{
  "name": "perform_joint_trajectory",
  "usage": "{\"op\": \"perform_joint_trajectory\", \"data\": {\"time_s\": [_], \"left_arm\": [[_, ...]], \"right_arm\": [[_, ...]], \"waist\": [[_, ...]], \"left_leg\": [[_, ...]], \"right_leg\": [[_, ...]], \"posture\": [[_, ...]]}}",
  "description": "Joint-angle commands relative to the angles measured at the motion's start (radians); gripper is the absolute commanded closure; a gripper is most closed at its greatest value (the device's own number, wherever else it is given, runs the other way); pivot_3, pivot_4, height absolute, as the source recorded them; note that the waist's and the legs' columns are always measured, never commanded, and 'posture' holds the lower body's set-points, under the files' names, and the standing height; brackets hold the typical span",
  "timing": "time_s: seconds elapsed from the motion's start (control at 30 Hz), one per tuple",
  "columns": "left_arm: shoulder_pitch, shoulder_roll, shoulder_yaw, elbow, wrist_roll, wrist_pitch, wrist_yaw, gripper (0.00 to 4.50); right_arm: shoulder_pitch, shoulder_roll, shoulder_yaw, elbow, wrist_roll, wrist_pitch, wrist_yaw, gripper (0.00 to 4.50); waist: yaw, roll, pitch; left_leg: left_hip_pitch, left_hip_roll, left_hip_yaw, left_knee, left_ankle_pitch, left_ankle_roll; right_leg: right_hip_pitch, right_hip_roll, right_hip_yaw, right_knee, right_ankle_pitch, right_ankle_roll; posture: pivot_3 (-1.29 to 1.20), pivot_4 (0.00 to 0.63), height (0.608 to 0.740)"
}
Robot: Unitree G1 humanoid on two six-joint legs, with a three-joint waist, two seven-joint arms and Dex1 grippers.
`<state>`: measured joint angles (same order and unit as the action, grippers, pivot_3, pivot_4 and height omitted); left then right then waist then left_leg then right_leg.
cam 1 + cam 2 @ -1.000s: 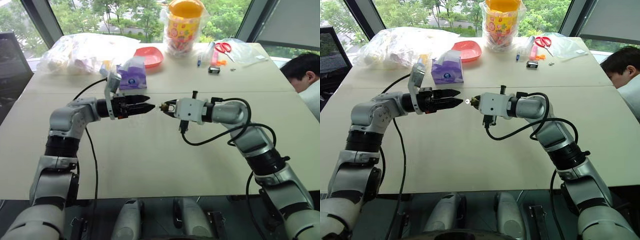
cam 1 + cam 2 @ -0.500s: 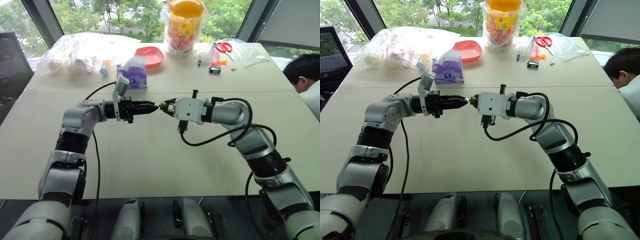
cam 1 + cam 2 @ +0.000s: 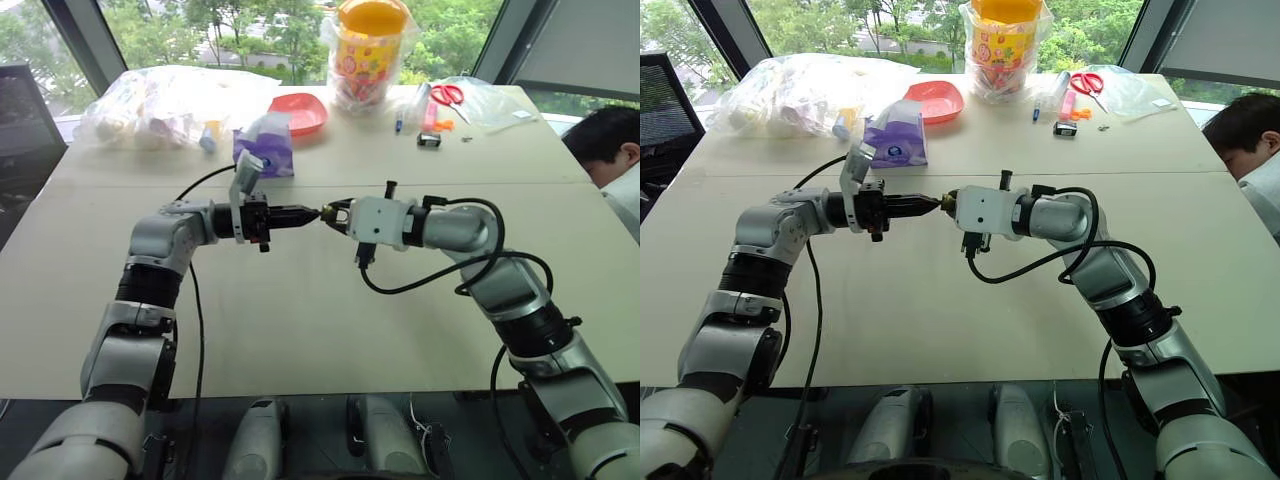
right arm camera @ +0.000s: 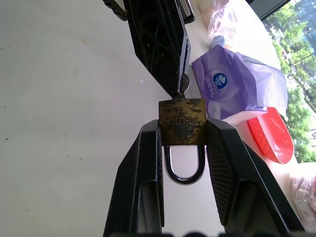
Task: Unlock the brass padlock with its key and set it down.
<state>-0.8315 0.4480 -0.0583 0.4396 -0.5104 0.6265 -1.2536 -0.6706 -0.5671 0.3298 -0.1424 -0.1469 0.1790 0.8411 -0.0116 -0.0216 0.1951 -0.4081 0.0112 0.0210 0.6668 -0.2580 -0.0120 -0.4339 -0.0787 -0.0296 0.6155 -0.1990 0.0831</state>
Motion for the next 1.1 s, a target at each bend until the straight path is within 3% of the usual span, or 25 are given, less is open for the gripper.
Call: {"op": "perform_joint_trajectory", "data": {"time_s": [0.03, 0.1, 0.47, 0.63, 0.87, 0.97, 1.1], "left_arm": [[-0.022, -0.002, 0.015, -0.023, 0.008, -0.022, 0.001, 4.45], [-0.021, -0.003, 0.009, -0.026, 0.027, -0.048, 0.012, 4.45], [0.006, 0.018, -0.135, -0.041, 0.317, -0.556, 0.016, 4.45], [0.0, 0.032, -0.157, -0.015, 0.36, -0.652, -0.018, 4.45], [-0.026, 0.076, -0.02, -0.086, 0.03, 0.058, -0.123, 4.45], [-0.037, 0.067, 0.045, -0.087, -0.041, 0.147, -0.089, 3.65], [-0.036, 0.051, 0.044, -0.112, -0.019, 0.131, -0.038, 2.16]], "right_arm": [[-0.003, 0.008, -0.018, -0.051, 0.005, -0.005, -0.002, 3.86], [-0.002, 0.008, -0.018, -0.053, 0.005, -0.003, -0.001, 3.86], [0.014, 0.009, -0.021, -0.065, 0.028, 0.029, 0.032, 3.86], [0.013, 0.016, -0.024, -0.058, 0.028, 0.038, 0.039, 3.86], [0.012, 0.007, -0.026, -0.045, -0.012, 0.009, 0.013, 3.86], [0.012, 0.01, -0.03, -0.044, -0.012, 0.005, 0.002, 3.86], [0.004, 0.015, -0.027, -0.036, -0.012, 0.001, -0.007, 3.86]], "waist": [[0.0, 0.0, 0.0], [0.0, 0.0, 0.0], [0.001, 0.0, 0.0], [0.001, 0.0, 0.0], [-0.004, 0.0, 0.0], [-0.004, 0.0, 0.0], [0.001, 0.0, 0.0]], "left_leg": [[0.0, 0.0, 0.0, 0.0, 0.0, 0.0], [0.0, 0.0, 0.0, 0.0, 0.0, 0.0], [0.0, 0.0, 0.0, 0.0, 0.0, 0.0], [0.0, 0.0, 0.0, 0.0, 0.0, 0.0], [0.0, 0.0, 0.0, 0.0, 0.0, 0.0], [0.0, 0.0, -0.001, 0.0, 0.0, 0.0], [0.0, 0.0, -0.001, 0.0, 0.0, 0.0]], "right_leg": [[0.0, 0.0, 0.0, 0.0, 0.0, 0.0], [0.0, 0.0, 0.0, 0.0, 0.0, 0.0], [0.0, 0.0, 0.0, 0.0, 0.0, 0.0], [0.0, 0.0, 0.0, 0.0, 0.0, 0.0], [0.0, 0.0, 0.0, 0.0, 0.0, 0.001], [0.0, 0.0, 0.0, 0.001, 0.0, 0.001], [0.0, 0.0, 0.0, 0.001, 0.0, 0.001]], "posture": [[0.0, 0.15, 0.74], [0.0, 0.15, 0.74], [0.0, 0.15, 0.74], [0.0, 0.15, 0.74], [0.0, 0.15, 0.74], [0.0, 0.15, 0.74], [0.0, 0.15, 0.74]]}}
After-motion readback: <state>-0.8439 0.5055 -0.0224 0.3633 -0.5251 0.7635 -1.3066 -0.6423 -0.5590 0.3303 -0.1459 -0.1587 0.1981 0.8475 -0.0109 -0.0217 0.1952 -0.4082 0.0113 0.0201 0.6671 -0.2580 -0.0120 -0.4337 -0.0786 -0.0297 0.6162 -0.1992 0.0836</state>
